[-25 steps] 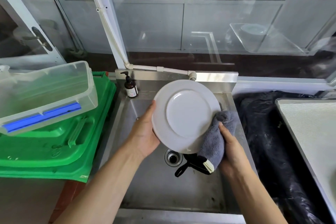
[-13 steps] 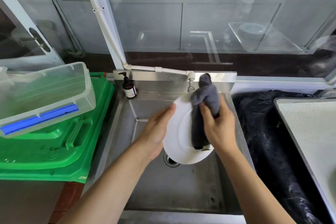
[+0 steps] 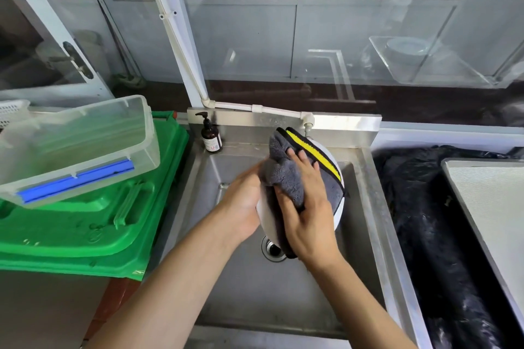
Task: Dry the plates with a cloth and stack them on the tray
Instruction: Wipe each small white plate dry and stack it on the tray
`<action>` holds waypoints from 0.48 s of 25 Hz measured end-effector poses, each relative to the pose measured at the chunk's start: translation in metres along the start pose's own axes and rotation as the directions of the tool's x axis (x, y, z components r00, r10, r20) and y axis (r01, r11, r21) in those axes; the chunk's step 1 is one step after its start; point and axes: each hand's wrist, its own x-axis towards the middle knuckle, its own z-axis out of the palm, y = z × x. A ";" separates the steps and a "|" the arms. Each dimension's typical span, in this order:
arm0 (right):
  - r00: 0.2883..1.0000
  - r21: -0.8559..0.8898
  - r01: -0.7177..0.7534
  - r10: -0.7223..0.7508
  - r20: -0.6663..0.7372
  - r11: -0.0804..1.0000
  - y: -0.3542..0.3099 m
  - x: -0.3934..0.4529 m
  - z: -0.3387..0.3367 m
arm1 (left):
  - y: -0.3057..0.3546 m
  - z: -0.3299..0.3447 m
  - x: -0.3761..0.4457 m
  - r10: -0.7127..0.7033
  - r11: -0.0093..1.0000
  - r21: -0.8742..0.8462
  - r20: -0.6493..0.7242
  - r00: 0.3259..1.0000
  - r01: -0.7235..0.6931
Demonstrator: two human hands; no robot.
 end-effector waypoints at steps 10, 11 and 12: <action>0.929 -0.217 0.336 -0.284 0.239 0.917 0.009 -0.056 -0.006 | 0.013 -0.019 0.005 -0.034 0.996 0.071 -0.243 0.969 0.053; 0.921 -0.226 0.359 -0.305 0.240 0.906 0.014 -0.062 -0.010 | 0.013 -0.018 0.003 -0.027 0.998 0.043 -0.223 0.975 0.037; 0.923 -0.232 0.358 -0.306 0.231 0.904 0.020 -0.068 -0.013 | 0.014 -0.017 0.001 -0.029 0.999 0.035 -0.191 0.981 0.036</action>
